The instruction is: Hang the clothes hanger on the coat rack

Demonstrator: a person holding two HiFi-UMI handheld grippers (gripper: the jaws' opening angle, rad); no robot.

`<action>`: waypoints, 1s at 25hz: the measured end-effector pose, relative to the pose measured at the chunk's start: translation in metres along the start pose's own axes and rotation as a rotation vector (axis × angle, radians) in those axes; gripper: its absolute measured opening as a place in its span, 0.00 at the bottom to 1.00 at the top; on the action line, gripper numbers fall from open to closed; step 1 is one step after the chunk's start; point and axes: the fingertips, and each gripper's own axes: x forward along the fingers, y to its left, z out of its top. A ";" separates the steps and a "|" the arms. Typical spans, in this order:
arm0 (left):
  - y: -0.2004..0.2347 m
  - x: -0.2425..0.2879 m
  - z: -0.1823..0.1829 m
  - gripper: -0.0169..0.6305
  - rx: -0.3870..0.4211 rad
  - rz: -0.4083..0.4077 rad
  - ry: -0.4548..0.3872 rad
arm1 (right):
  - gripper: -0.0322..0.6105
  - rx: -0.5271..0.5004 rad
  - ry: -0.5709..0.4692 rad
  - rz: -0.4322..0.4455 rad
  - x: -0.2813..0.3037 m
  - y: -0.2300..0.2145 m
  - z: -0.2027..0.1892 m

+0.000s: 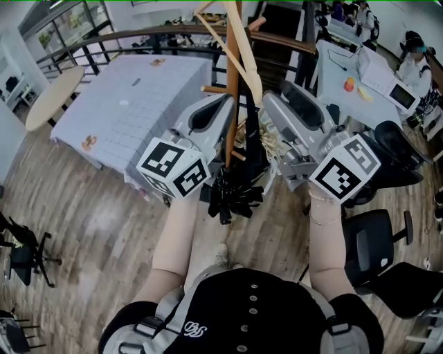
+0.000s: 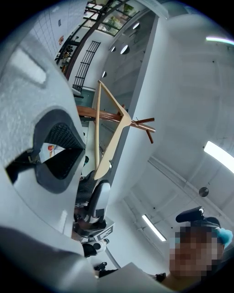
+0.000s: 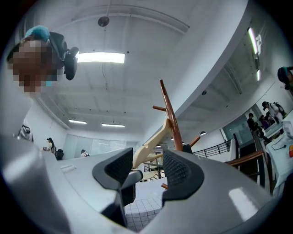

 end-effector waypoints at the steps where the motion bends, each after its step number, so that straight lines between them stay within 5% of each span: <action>1: -0.002 -0.002 -0.001 0.02 -0.009 0.004 -0.006 | 0.36 0.005 -0.007 0.003 -0.004 0.001 -0.003; 14: -0.023 -0.030 -0.032 0.02 -0.044 0.067 0.025 | 0.05 0.038 -0.010 -0.080 -0.047 0.003 -0.059; 25: -0.045 -0.048 -0.061 0.02 -0.099 0.090 0.050 | 0.05 -0.073 0.094 -0.118 -0.058 0.014 -0.097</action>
